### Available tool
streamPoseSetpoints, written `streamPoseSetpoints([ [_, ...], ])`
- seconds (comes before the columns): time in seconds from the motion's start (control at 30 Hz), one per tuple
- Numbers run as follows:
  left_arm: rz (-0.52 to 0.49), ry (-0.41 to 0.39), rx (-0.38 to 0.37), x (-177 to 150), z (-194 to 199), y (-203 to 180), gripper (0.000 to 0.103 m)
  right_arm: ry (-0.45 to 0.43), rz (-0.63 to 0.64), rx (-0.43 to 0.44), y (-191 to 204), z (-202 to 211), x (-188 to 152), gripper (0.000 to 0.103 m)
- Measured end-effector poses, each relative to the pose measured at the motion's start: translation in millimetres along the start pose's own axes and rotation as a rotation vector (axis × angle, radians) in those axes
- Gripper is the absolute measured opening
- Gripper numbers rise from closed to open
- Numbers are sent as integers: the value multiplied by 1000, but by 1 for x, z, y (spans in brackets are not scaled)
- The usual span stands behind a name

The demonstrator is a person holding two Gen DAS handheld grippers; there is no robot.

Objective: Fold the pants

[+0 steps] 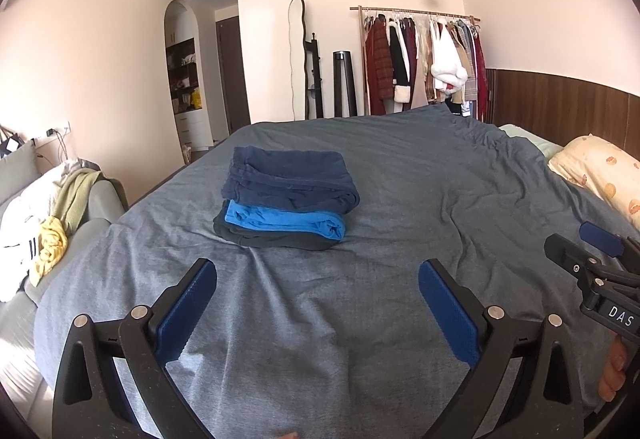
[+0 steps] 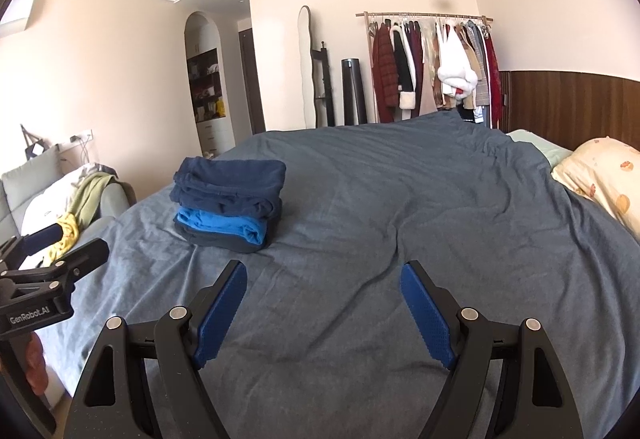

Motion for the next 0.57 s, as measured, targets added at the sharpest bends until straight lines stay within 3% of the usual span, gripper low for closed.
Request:
streamPoseSetpoints([
  [0.57, 33, 11, 14, -5, -7, 8, 103, 16, 1, -7, 1, -7, -7, 80],
])
Point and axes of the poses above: each gripper's, at about its wrist camera, not at the fingertips, and z roughly against the way its jaws point, y to its left, x to its top, the point moved 7 cm from there along -z, roughly the way its jaws point, and after that the axes turned 1 degree about y, right-handed, at the moved point
